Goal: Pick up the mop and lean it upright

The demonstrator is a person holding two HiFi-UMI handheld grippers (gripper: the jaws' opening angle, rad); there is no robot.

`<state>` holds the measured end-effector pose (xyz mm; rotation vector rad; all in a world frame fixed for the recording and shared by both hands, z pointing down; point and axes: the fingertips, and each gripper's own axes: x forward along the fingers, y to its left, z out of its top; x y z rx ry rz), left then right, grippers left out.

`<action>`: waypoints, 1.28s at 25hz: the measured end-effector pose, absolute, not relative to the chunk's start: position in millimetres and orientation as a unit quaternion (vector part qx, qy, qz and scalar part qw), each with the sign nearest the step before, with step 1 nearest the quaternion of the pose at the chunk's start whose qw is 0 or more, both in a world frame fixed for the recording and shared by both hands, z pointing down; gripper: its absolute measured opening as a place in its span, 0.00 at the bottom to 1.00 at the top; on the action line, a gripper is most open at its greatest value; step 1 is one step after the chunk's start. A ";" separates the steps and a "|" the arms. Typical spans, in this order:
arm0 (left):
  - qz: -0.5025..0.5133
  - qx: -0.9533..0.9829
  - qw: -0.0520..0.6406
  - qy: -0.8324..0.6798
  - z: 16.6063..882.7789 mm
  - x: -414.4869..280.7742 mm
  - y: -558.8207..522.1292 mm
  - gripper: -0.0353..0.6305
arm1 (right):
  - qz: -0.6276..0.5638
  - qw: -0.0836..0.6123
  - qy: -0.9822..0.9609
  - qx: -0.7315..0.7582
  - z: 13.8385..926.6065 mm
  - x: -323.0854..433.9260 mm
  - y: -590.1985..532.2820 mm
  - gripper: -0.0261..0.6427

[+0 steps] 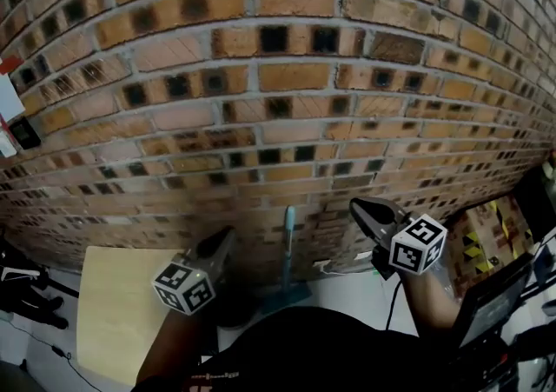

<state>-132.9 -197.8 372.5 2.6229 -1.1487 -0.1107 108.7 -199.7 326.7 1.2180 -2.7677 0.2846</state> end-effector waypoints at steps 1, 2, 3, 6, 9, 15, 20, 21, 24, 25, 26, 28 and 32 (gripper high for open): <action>-0.040 0.909 0.135 -0.392 368.0 -132.4 -195.5 0.06 | 0.096 0.046 -0.911 0.399 322.3 108.6 -199.6 0.06; -0.041 0.911 0.132 -0.388 364.1 -131.5 -193.0 0.06 | 0.097 0.041 -0.911 0.398 318.9 108.5 -199.1 0.06; -0.041 0.913 0.129 -0.384 361.1 -130.6 -190.3 0.06 | 0.099 0.038 -0.912 0.397 316.7 108.3 -198.0 0.06; -0.041 0.917 0.125 -0.377 354.7 -128.0 -183.1 0.06 | 0.100 0.035 -0.913 0.395 313.0 108.9 -194.1 0.06; -0.040 0.920 0.120 -0.371 349.1 -124.3 -179.9 0.06 | 0.087 0.041 -0.913 0.396 310.2 109.0 -193.6 0.06; -0.038 0.922 0.118 -0.368 346.1 -122.1 -174.8 0.06 | 0.074 0.054 -0.917 0.388 310.8 103.4 -189.5 0.06; -0.036 0.922 0.119 -0.367 345.9 -121.7 -171.4 0.06 | 0.072 0.057 -0.918 0.385 310.8 102.8 -189.1 0.06; -0.036 0.922 0.120 -0.367 346.2 -122.1 -170.8 0.06 | 0.072 0.058 -0.919 0.384 310.9 102.7 -189.0 0.06; -0.036 0.921 0.122 -0.368 347.5 -123.4 -170.9 0.06 | 0.071 0.061 -0.919 0.383 311.4 101.2 -189.6 0.06; -0.036 0.921 0.123 -0.368 347.7 -123.5 -171.4 0.06 | 0.070 0.062 -0.919 0.382 311.7 100.6 -189.9 0.06; -0.036 0.921 0.124 -0.367 347.8 -123.3 -171.8 0.06 | 0.069 0.064 -0.920 0.381 311.9 99.9 -190.2 0.06; -0.035 0.922 0.124 -0.365 348.1 -122.0 -172.5 0.06 | 0.067 0.065 -0.920 0.380 311.8 99.2 -190.8 0.06; -0.029 0.924 0.125 -0.360 349.5 -117.9 -173.3 0.06 | 0.065 0.066 -0.921 0.379 310.9 100.2 -191.9 0.06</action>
